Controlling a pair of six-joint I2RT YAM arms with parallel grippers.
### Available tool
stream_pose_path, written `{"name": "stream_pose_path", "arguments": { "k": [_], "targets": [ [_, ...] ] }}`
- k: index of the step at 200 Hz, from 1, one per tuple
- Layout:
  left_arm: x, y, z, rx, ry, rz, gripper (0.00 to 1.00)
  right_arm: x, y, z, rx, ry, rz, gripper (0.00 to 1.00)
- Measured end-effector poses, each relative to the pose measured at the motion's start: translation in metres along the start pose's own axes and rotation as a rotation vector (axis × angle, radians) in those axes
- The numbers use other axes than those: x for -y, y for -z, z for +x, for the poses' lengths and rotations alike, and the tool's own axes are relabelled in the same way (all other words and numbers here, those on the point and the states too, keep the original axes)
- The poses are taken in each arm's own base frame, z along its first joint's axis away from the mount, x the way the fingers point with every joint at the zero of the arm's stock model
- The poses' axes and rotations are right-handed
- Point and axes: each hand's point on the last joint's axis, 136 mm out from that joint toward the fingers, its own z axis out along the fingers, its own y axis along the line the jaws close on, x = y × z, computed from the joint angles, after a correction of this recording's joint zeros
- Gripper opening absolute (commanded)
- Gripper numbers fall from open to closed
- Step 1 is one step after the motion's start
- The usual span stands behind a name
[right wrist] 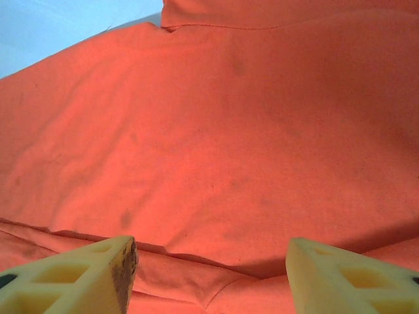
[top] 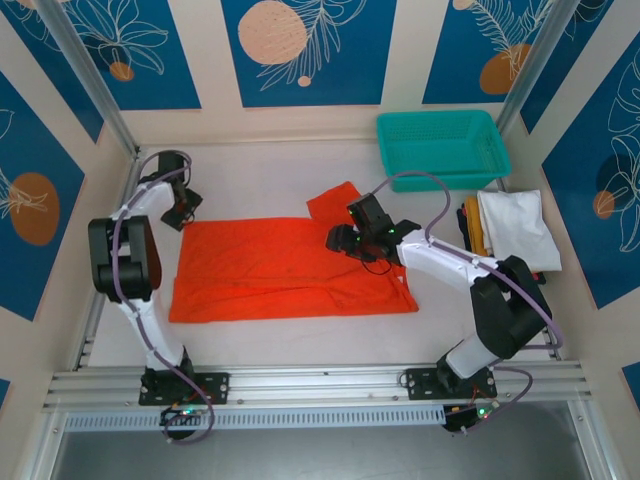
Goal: Fold and stack the t-shirts
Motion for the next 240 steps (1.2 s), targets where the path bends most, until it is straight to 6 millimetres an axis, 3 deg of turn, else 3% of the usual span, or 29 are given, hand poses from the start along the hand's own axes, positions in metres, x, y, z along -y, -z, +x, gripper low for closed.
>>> {"name": "stream_pose_path", "arguments": {
  "k": [45, 86, 131, 186, 217, 240],
  "targets": [
    [-0.004, -0.019, 0.008, -0.049, 0.047, -0.054, 0.53, 0.001, 0.000, -0.003, 0.007, -0.005, -0.002, 0.63],
    [-0.012, -0.022, 0.016, -0.078, 0.084, -0.091, 0.51, 0.002, -0.002, -0.003, 0.005, -0.008, 0.002, 0.62],
    [-0.013, -0.028, 0.017, -0.085, 0.092, -0.106, 0.36, 0.004, -0.003, -0.002, 0.002, -0.010, 0.006, 0.62],
    [-0.016, -0.029, 0.019, -0.092, 0.100, -0.119, 0.03, 0.013, -0.005, 0.000, -0.002, -0.029, 0.027, 0.62],
    [-0.015, -0.029, 0.019, -0.092, 0.096, -0.102, 0.00, 0.027, -0.002, -0.016, 0.041, -0.058, 0.073, 0.62],
    [-0.014, -0.028, 0.021, -0.093, 0.094, -0.084, 0.00, 0.037, -0.001, -0.054, 0.111, -0.094, 0.132, 0.56]
  ]
}}
